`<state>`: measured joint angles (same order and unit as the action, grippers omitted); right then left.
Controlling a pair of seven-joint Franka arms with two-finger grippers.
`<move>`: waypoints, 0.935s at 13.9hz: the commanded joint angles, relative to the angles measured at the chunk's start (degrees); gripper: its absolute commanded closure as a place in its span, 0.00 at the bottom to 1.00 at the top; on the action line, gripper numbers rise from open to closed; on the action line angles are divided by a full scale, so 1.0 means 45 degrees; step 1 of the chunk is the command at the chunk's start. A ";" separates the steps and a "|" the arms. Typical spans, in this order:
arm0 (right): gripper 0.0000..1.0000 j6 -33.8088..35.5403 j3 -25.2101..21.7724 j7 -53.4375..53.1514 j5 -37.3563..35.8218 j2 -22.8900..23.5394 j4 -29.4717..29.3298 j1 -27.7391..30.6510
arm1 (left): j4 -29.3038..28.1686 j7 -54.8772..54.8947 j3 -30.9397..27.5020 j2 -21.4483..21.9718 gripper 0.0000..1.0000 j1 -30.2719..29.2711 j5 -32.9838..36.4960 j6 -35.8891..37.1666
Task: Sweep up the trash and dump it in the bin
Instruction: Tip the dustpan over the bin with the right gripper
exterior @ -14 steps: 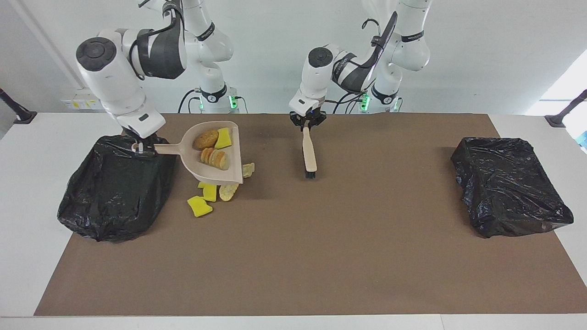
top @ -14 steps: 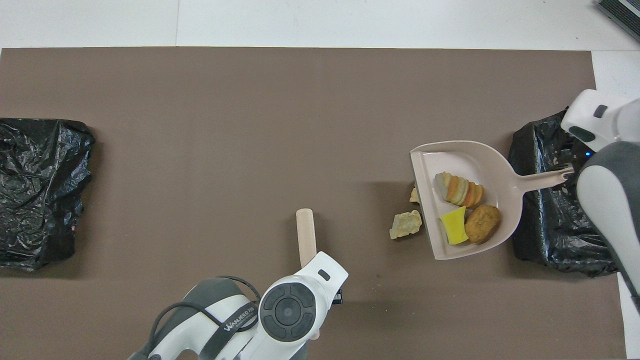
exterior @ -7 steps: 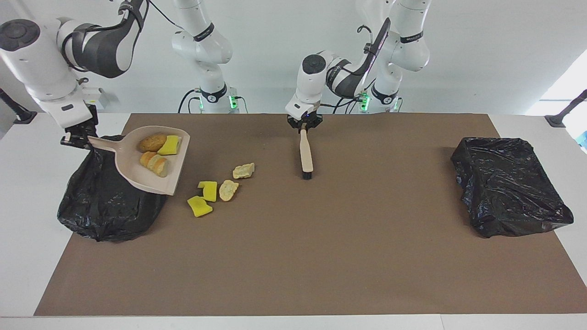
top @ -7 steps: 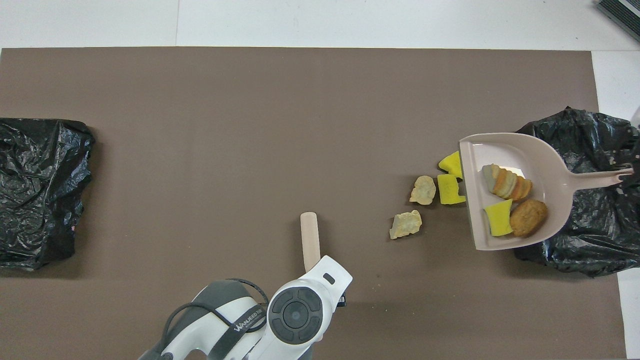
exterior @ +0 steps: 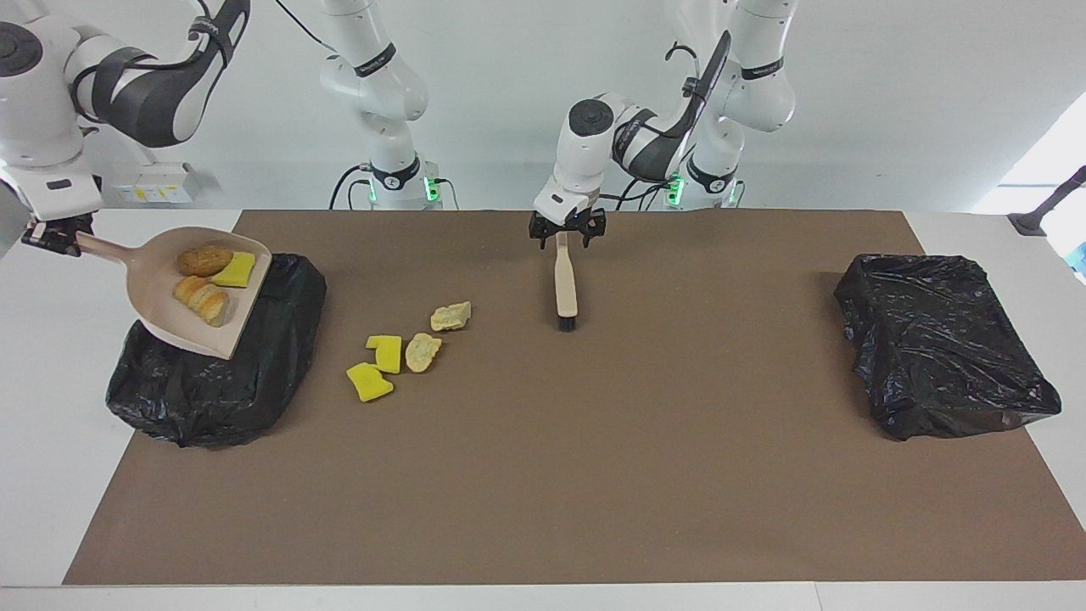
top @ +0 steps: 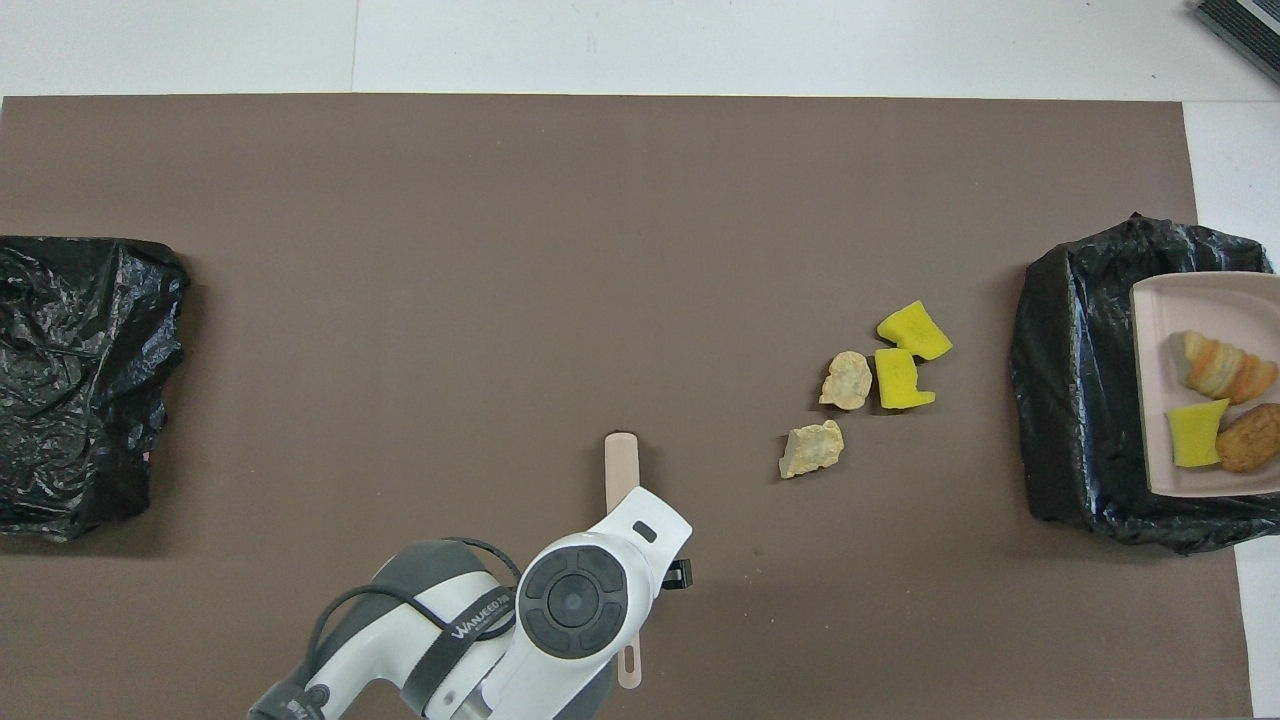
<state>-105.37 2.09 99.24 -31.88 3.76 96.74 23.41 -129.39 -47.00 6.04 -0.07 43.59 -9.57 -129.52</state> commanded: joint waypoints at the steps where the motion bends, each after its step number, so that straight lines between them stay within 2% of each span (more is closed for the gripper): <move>1: 1.00 -0.0042 0.0121 -0.1694 -0.1896 -0.0307 0.0453 -0.0748 | 0.0549 -0.0063 0.0005 0.0192 0.00 -0.1128 0.0855 0.0715; 5: 1.00 0.0192 0.0121 -0.3904 -0.3792 -0.0952 0.1489 -0.1608 | 0.1389 0.1496 -0.0014 0.0212 0.00 -0.3159 0.1034 0.1632; 9: 1.00 0.0135 0.0121 -0.3966 -0.4926 -0.0992 0.1413 -0.1435 | 0.1391 0.3895 -0.0014 0.0523 0.00 -0.4917 0.1034 0.2002; 13: 1.00 -0.0315 0.0062 -0.4005 -0.4229 -0.1246 0.1023 -0.0556 | 0.1391 0.6748 -0.0034 0.1245 0.00 -0.6987 0.1034 0.3369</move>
<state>-105.45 2.06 82.34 -52.02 -0.47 101.35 19.17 -123.13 -21.70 5.29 3.21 16.23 -5.64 -117.81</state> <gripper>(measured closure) 0.683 0.000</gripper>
